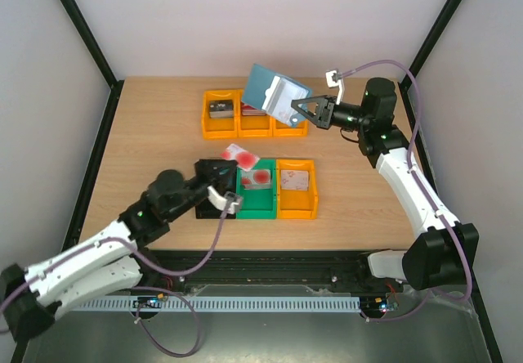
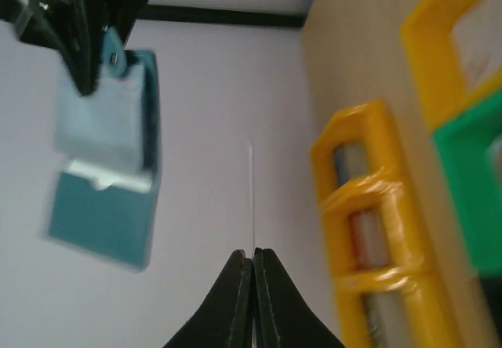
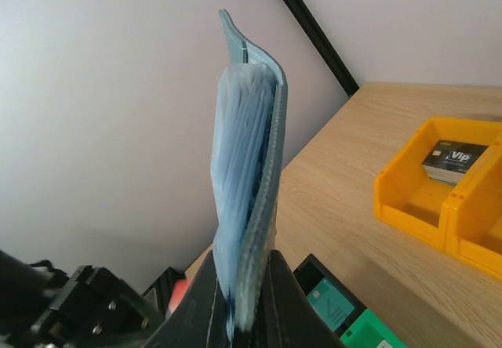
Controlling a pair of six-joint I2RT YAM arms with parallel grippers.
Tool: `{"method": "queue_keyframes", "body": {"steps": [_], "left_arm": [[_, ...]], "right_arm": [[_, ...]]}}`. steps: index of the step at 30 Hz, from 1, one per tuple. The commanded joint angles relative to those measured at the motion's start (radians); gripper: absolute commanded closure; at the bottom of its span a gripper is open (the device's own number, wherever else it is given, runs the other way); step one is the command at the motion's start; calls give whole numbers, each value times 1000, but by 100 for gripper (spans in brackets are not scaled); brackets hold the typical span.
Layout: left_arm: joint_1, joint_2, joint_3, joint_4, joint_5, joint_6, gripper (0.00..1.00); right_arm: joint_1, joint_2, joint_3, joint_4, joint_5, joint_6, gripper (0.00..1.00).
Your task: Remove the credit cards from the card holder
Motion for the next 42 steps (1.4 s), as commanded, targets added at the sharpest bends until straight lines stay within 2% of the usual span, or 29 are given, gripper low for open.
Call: {"method": "queue_keyframes", "body": {"steps": [1,3,5,10,14,24,34,42], "left_arm": [[-154,250,321,-459,-178,-564,98],[-159,395,455,-649,-136,-712,98],[-159,512,510,-743,-128,-736,98],[-159,651,524,-721,-217,-680,98],[-158,752,580,-747,-276,-734,98],[-157,832,557,-546,-317,-737,98],[-139,918,572,-463,-302,-736,98],[-117,940,514,-303,-342,-673,98]], "right_arm": [[-6,-46,-3,17,-15,-20,98],[-6,-63,-14,6,-13,-35,98],[-7,-85,-30,5,-10,-42,98],[-9,-120,-43,-24,-24,-68,98],[-14,-136,-40,-59,-36,-97,98],[-18,-158,-45,-103,-47,-143,98],[-24,-172,-41,-134,-49,-169,98],[-26,-180,-48,-138,-60,-175,98]]}}
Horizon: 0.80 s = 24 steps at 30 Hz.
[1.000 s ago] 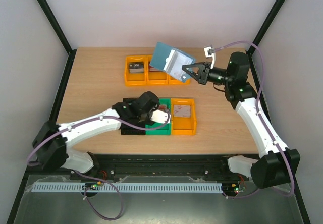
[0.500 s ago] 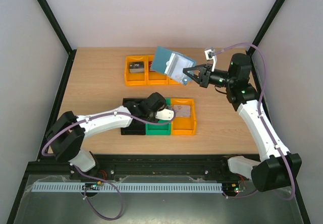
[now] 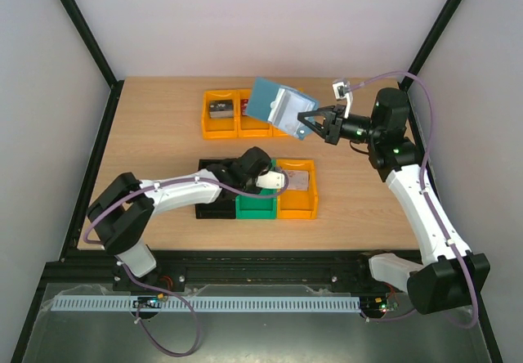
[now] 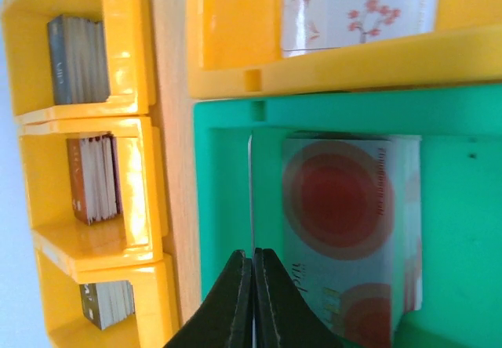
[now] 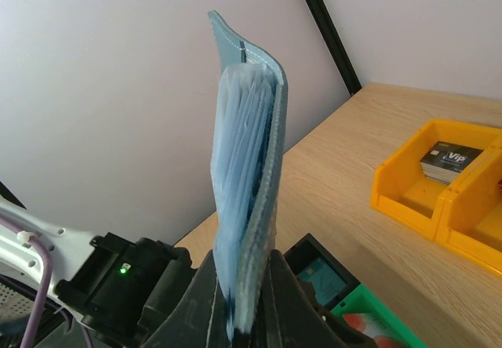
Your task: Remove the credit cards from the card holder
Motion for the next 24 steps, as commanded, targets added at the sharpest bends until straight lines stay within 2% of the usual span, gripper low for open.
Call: {"method": "queue_keyframes", "body": {"steps": [1,4,7,9,13,21,24], "left_arm": [[9,18,-28,115,-38,38,98],[11,34,-26,94,-29,37,96],[11,34,-28,77,-12,39,80],[10,28,-28,62,3,40,74],[10,13,-26,23,39,46,51],[23,-68,9,-41,136,59,24],[51,-101,40,-83,169,41,18]], "right_arm": [[-6,-31,-3,5,-32,-16,98],[-6,-32,-2,5,-35,-18,98],[-7,-32,-5,1,-40,-21,98],[-7,-32,-4,-5,-42,-26,98],[-6,-31,-5,-8,-44,-29,98],[-8,-32,-7,-14,-50,-29,98],[-8,-35,-8,-21,-42,-27,99]]}}
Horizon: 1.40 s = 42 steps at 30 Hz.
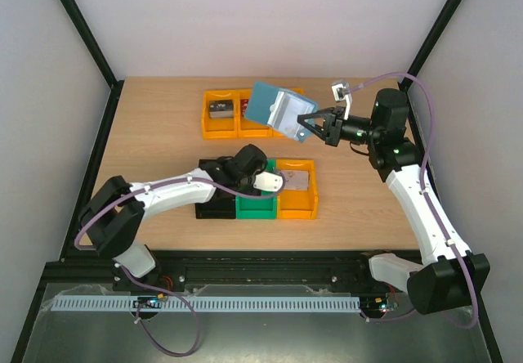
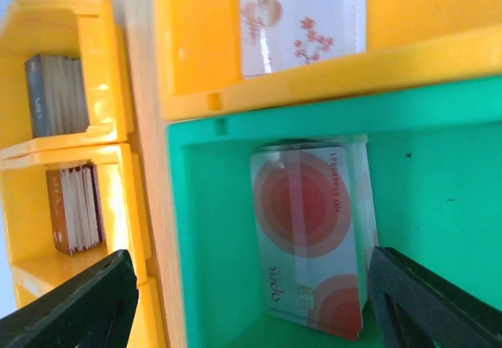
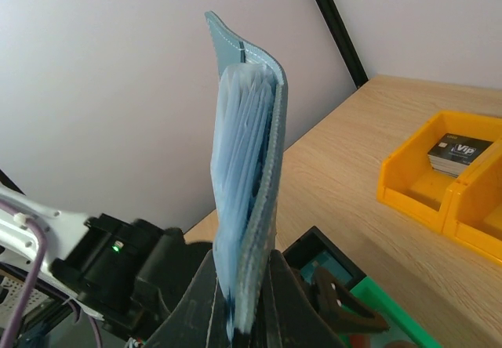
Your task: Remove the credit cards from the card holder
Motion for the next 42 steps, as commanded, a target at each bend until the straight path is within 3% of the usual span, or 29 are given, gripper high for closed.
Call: {"method": "queue_keyframes", "body": {"steps": [1,5,8,11,16,19,21,27,30,35,38,42], "left_arm": [[38,-78,73,-94,82,-32,18],[102,-213,117,-251,333,-122,17],[198,-383,57,-247,611,-218,13],[288,-541,-55,-108,786,-461,5],[426,-664,-170,146,913,-850,0],[510,-673,-205,290,1060,-1000,1],[512,-682,-226,361,1163,-1011,1],[515,-692,-245,357,1114,-997,1],[510,-690,-274,467,1175,-1074,0],[496,-678,-331,565,1097,-1152,1],[469,-676,-328,548,1125,-1136,12],[464,-693,-334,514,1143,-1111,55]], "right_arm": [[-6,-35,-5,0,-11,-13,98],[-6,-36,1,-15,8,-16,98],[-6,-21,23,-75,1,-59,98],[-6,16,50,-154,-83,-112,98],[-2,40,63,-172,-285,-124,98],[5,14,42,-121,-276,-94,98],[17,-1,7,-62,-240,-47,98],[148,19,0,-105,-191,-76,98],[190,36,-1,-120,-160,-90,98],[287,77,27,-107,-144,-81,98],[341,109,30,-99,-122,-80,98],[363,116,35,-83,-97,-74,98]]}}
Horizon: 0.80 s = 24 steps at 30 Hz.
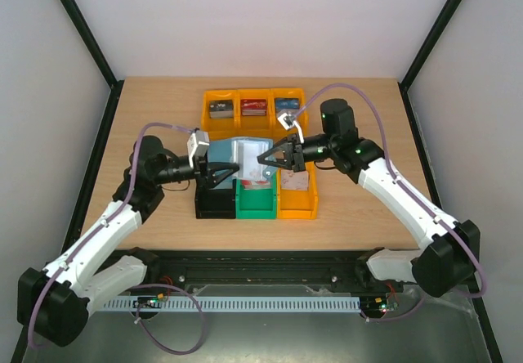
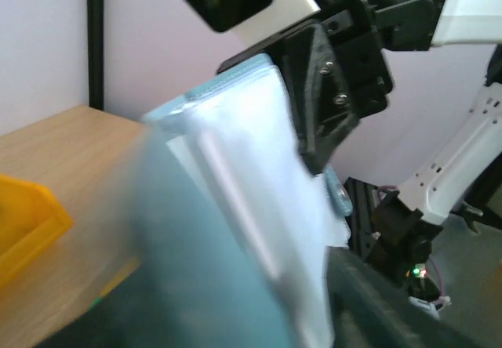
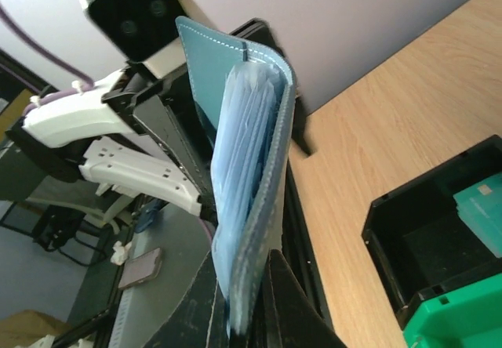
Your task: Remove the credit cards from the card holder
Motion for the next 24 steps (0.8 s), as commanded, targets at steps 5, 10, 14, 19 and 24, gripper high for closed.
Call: {"method": "queue_keyframes", "body": {"steps": [5,10,14,19,24], "left_arm": [[-10,-34,-11,42,42,27,97],[12,-62,-17,109,27,-50,98],[26,-71,-22,173,26,-93,98],[27,-76,-29,183,34,-95,98],[27,-78,-30,186,37,-91,98]], "right_arm": [[31,-5,53,17,3,-20,85],[14,-31,99,-186,100,-207,63],[6,-41,68,-141,74,-158,62],[5,-53,61,-137,102,-161,61],[5,-48,51,-52,145,-84,65]]}}
